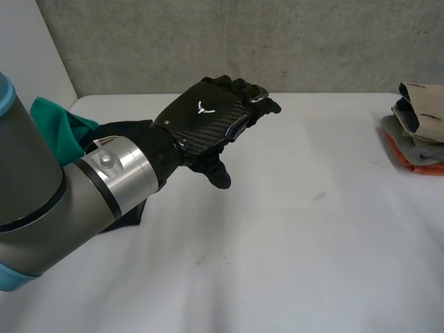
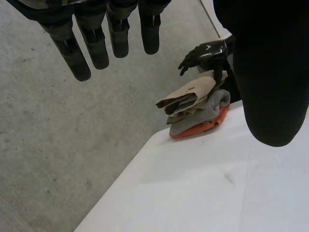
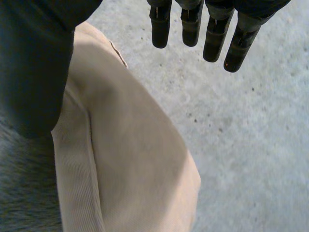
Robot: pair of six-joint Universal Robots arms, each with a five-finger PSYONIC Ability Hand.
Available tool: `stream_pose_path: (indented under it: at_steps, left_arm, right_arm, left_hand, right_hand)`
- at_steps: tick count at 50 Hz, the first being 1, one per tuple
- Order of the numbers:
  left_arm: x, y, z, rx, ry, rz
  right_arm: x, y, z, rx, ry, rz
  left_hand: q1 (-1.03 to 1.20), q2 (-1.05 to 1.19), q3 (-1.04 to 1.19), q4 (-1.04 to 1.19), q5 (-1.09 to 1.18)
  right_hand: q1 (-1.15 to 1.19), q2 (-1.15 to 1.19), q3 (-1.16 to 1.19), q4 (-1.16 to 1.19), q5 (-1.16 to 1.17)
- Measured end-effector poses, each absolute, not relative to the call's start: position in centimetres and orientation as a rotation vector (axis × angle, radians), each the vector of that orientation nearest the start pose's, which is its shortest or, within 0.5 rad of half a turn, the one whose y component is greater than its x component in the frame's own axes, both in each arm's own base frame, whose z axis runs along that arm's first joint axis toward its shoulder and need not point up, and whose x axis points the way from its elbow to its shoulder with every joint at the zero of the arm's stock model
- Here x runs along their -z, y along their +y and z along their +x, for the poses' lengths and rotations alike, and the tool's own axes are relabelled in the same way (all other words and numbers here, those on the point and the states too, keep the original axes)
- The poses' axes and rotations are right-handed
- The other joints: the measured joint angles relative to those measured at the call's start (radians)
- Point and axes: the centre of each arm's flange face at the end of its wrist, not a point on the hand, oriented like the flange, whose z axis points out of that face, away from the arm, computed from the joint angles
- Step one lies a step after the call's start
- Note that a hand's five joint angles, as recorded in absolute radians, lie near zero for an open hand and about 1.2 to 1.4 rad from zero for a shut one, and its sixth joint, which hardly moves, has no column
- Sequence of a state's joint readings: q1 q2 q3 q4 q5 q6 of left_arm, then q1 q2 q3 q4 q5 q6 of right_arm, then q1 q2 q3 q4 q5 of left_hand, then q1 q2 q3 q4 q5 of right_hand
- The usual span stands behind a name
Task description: Fold the laundry.
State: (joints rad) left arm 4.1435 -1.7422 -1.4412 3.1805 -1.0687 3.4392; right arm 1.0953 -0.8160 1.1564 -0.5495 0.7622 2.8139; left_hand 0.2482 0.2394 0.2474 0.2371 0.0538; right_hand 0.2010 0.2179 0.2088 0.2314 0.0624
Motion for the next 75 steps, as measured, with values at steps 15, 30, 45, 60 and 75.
stream_pose_path:
  at_steps: [15,30,45,60,75]
  left_arm:
    - [-30.3,-18.6,-32.7,-1.781,-1.466,-1.205]
    - [-31.8,-21.7,-31.1,-1.950,-1.537,-1.057]
    - [-28.1,-33.0,-22.7,-2.300,-1.983,-0.894]
    - [-17.4,-45.2,-10.8,-2.518,-2.564,-1.208]
    - [-22.8,-44.2,-17.1,-2.716,-2.197,-1.068]
  right_arm:
    - [-23.2,-41.7,-10.3,2.266,2.573,-0.490]
    - [-33.0,-42.5,-0.4,2.986,2.047,-0.704]
    - [-24.6,-29.7,21.5,2.379,1.532,-1.128]
    - [-17.5,-28.3,21.9,2.114,1.845,-1.323]
    - [-17.4,-28.4,21.6,2.114,1.871,-1.320]
  left_hand:
    - [0.000,0.000,0.000,0.000,0.000]
    - [0.000,0.000,0.000,0.000,0.000]
    - [0.000,0.000,0.000,0.000,0.000]
    - [0.386,0.362,0.331,0.346,0.353]
    - [0.914,0.951,0.939,0.958,0.922]
  right_hand:
    - [0.000,0.000,0.000,0.000,0.000]
    - [0.000,0.000,0.000,0.000,0.000]
    - [0.000,0.000,0.000,0.000,0.000]
    - [0.000,0.000,0.000,0.000,-0.001]
    - [0.000,0.000,0.000,0.000,-0.001]
